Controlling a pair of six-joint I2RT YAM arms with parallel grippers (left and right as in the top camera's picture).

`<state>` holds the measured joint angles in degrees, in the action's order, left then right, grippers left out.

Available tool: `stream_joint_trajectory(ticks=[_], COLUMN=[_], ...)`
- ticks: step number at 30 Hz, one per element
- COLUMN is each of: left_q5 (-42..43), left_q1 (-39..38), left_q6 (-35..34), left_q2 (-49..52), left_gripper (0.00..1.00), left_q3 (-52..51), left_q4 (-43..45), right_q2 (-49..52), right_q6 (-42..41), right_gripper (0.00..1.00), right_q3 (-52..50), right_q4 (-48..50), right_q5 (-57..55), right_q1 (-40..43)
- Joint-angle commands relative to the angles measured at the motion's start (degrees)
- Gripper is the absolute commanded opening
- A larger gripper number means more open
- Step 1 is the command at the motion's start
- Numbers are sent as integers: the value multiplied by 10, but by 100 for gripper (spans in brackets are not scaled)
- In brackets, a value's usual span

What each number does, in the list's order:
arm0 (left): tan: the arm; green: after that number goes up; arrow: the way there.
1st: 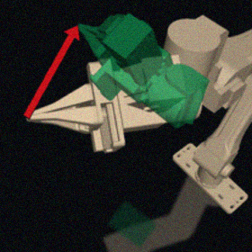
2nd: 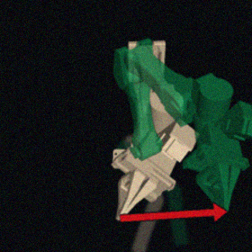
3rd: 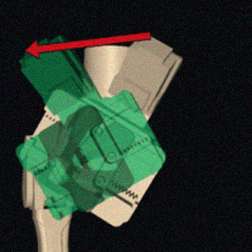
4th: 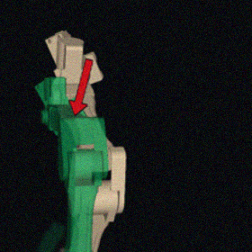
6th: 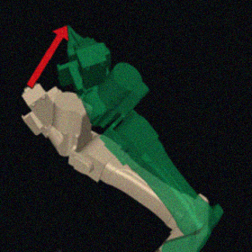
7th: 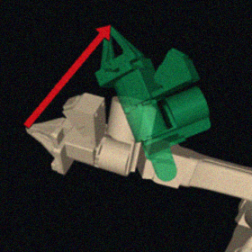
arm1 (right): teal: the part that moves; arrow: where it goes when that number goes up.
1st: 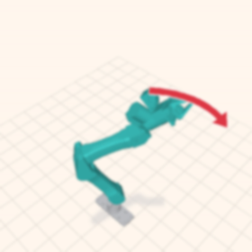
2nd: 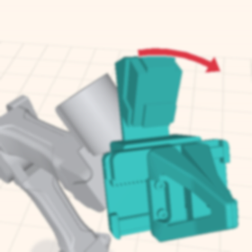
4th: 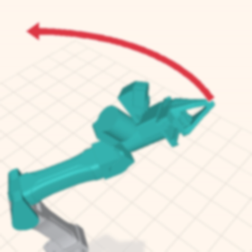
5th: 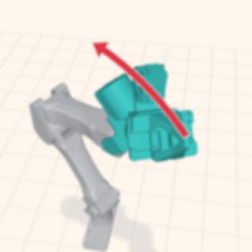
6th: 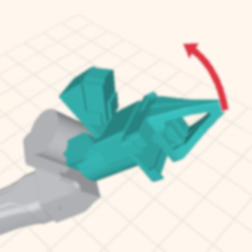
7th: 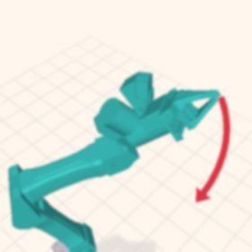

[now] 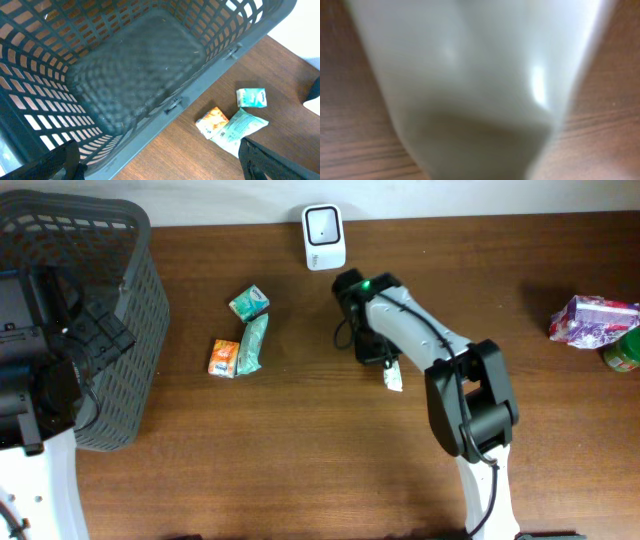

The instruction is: Scan the item barcode

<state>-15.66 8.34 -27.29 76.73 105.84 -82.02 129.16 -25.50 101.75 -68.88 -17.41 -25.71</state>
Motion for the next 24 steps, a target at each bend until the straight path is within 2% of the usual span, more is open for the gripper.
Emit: stream_joint_trajectory(ticks=[1,2,6,7,8,9,11,12,13,14,16,18,21,24], left_q5=[0,0,0,0,0,0,0,0,0,0,0,0,0,0], left_q1=[3,3,3,3,3,3,3,3,3,3,3,3,3,3], left_q6=[-5,-5,-5,-5,-5,-5,-5,-5,-5,-5,-5,-5,-5,-5], left_q2=[-4,-4,-4,-4,-4,-4,-4,-4,-4,-4,-4,-4,-4,-4], left_gripper=[99,99,99,99,99,99,99,99,99,99,99,99,99,99], left_q3=[2,2,2,2,2,2,2,2,2,2,2,2,2,2], left_q4=[-1,-1,-1,-1,-1,-1,-1,-1,-1,-1,-1,-1,-1,-1], right_q2=[-12,-12,-12,-12,-12,-12,-12,-12,-12,-12,-12,-12,-12,-12], right_q6=[-37,-37,-33,-30,-6,21,54,58,64,103,246,317,317,328], right_gripper=[15,24,27,39,56,64,66,70,81,82,85,86,85,85], right_q3=[-13,-5,78,123,169,214,269,276,276,265,223,164,56,-2], right_q4=[12,5,-52,-80,-104,-129,-163,-169,-179,-182,-176,-153,-58,0], right_q5=[-11,-4,64,81,91,92,93,93,100,138,280,351,407,432], right_q1=[-26,-40,-64,-65,-64,-59,-37,-26,-2,21,67,96,128,135])
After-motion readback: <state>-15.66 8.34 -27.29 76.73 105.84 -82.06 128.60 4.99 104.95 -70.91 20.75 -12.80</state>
